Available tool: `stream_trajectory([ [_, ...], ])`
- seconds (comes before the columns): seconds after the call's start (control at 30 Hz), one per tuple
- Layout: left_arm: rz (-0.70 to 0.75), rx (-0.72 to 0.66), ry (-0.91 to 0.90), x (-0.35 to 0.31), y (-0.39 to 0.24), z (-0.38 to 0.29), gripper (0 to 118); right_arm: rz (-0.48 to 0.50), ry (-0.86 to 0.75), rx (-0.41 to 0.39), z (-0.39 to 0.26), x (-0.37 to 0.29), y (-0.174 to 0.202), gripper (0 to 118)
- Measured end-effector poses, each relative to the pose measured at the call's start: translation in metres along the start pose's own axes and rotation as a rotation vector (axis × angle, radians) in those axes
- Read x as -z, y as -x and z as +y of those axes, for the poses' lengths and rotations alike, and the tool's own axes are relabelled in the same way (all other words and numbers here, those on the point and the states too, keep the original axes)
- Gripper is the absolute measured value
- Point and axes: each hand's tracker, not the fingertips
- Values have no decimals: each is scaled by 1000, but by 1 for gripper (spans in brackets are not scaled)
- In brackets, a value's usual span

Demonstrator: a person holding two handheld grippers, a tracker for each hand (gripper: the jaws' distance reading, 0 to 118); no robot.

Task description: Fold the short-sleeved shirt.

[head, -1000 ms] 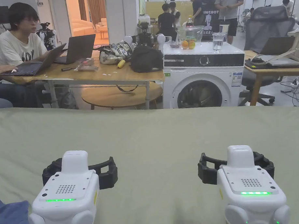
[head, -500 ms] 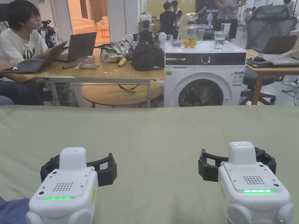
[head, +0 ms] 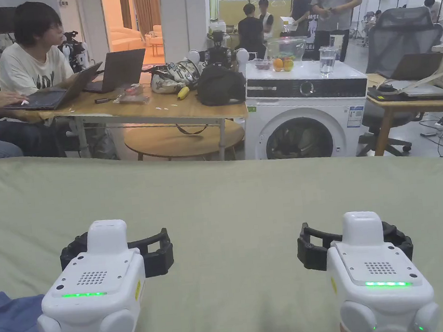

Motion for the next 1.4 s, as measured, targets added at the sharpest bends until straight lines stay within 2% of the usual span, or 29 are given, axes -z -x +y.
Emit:
stream_trajectory([
  [0.2,-6,-23,-4,-1,0,3,118,-1,-12,-3,3,-1,0,118],
  [0.47,-5,13,-19,-3,-4,5,118,3,-12,-7,1,-2,4,117],
  [0.5,-4,15,-22,-4,-5,5,118,5,-13,-7,1,-3,4,112],
  [0.6,-6,14,-30,-5,-5,5,114,7,-30,-20,-1,-7,6,62],
  [0.63,-11,11,-35,-6,-6,5,99,8,-28,-24,0,-7,6,37],
  [0.67,-13,10,-45,-7,-6,5,75,6,-23,-25,0,-7,6,19],
  [0.7,-14,11,-55,-8,-7,5,42,9,-19,-20,0,-7,6,6],
  [0.73,-12,14,-55,-9,-8,5,6,13,-14,-4,0,-7,5,0],
  [0.77,-1,18,-41,-8,-9,6,0,4,-13,2,0,-7,5,0],
  [0.9,3,-10,-37,-7,-6,3,0,-1,-25,24,0,-11,2,0],
  [1.13,25,31,-18,-14,3,7,0,14,19,43,8,-8,9,0],
  [1.27,68,21,26,-24,34,12,0,67,13,59,15,-8,37,0],
  [1.4,164,37,51,-43,75,18,0,154,-3,27,20,-13,84,0],
])
